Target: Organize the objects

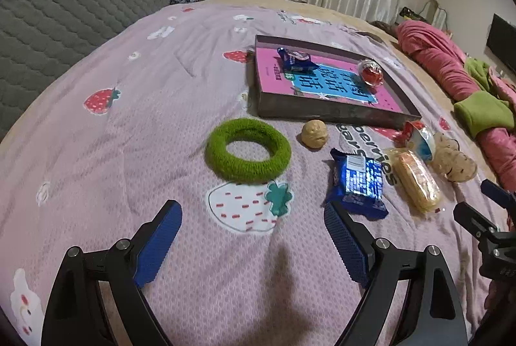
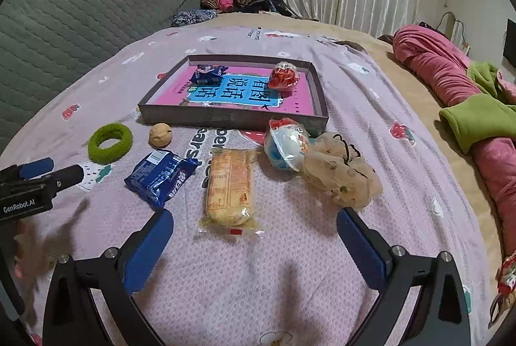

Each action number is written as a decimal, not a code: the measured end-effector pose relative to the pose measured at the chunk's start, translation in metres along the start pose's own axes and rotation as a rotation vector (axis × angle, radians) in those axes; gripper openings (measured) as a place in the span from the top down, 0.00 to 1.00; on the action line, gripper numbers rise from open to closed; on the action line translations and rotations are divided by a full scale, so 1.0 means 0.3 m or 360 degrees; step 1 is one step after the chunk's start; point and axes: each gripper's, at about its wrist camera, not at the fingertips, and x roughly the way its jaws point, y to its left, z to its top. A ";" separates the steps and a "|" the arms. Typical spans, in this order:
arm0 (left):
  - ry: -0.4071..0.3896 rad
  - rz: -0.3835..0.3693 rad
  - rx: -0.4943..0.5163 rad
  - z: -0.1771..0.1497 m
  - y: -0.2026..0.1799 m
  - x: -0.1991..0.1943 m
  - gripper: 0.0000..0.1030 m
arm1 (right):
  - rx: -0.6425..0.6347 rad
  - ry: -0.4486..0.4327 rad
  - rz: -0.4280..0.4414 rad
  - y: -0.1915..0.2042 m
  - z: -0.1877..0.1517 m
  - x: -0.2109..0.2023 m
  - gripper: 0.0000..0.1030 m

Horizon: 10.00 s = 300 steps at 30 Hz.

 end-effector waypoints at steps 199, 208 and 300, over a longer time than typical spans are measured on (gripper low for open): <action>-0.0400 -0.0068 0.0184 0.535 -0.309 -0.288 0.88 | -0.0021 -0.0462 0.0076 -0.134 0.535 -0.245 0.62; -0.0433 -0.0099 0.0172 0.622 -0.308 -0.203 0.88 | 0.0043 -0.0420 0.0121 -0.118 0.591 -0.095 0.62; -0.0226 -0.0115 0.0042 0.545 -0.173 0.303 0.21 | 0.0175 -0.0318 0.0026 -0.153 0.512 0.285 0.12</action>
